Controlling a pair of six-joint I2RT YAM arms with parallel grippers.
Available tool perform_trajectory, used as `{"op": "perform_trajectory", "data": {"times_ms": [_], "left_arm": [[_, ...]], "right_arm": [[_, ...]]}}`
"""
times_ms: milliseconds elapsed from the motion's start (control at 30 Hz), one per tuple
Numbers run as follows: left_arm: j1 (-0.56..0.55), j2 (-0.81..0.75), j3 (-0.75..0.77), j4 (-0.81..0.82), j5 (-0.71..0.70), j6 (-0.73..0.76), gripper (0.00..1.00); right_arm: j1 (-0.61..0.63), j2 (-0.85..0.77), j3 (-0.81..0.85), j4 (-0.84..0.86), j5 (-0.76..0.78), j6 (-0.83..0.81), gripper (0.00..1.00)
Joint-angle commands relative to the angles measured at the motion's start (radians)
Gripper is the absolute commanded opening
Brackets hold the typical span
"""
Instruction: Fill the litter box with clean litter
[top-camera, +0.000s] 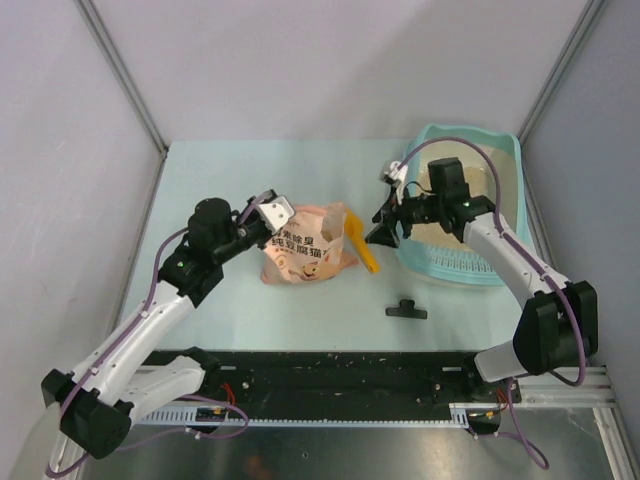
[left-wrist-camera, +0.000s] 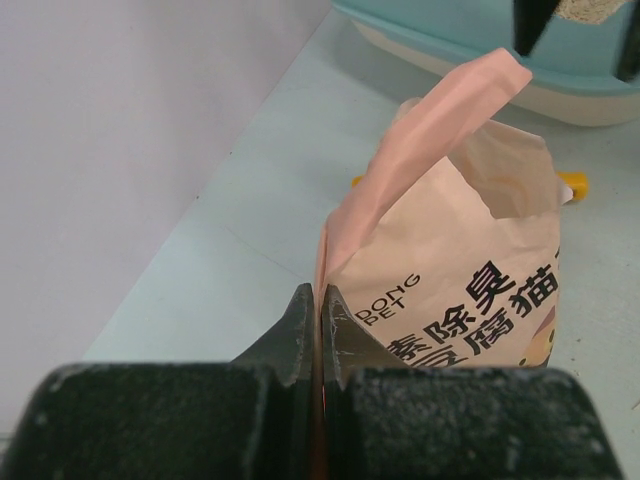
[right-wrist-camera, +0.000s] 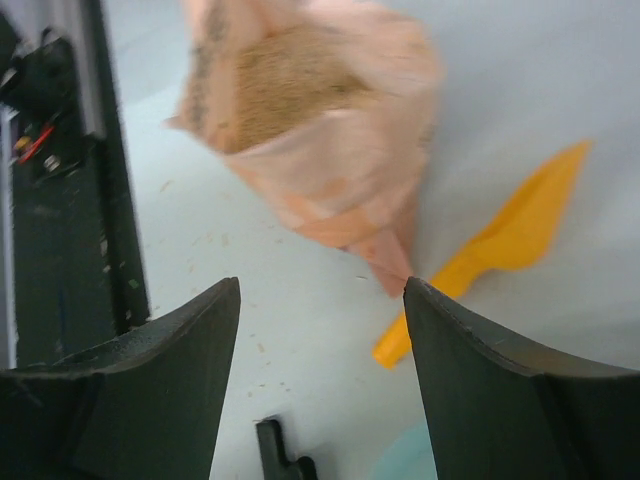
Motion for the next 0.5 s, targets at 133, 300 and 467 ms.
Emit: {"op": "perform_trajectory", "data": {"times_ms": [133, 300, 467], "left_arm": [[0.003, -0.014, 0.044, 0.089, -0.028, -0.045, 0.0], [-0.012, -0.029, 0.044, 0.058, -0.069, -0.051, 0.0], [-0.045, -0.049, 0.04, 0.043, -0.097, -0.063, 0.0]], "right_arm": [[0.128, -0.004, -0.031, -0.01, -0.123, -0.213, 0.75], [0.166, 0.051, -0.035, 0.183, -0.11, -0.124, 0.73], [0.209, 0.086, -0.039, 0.279, -0.1, -0.068, 0.71]]}}
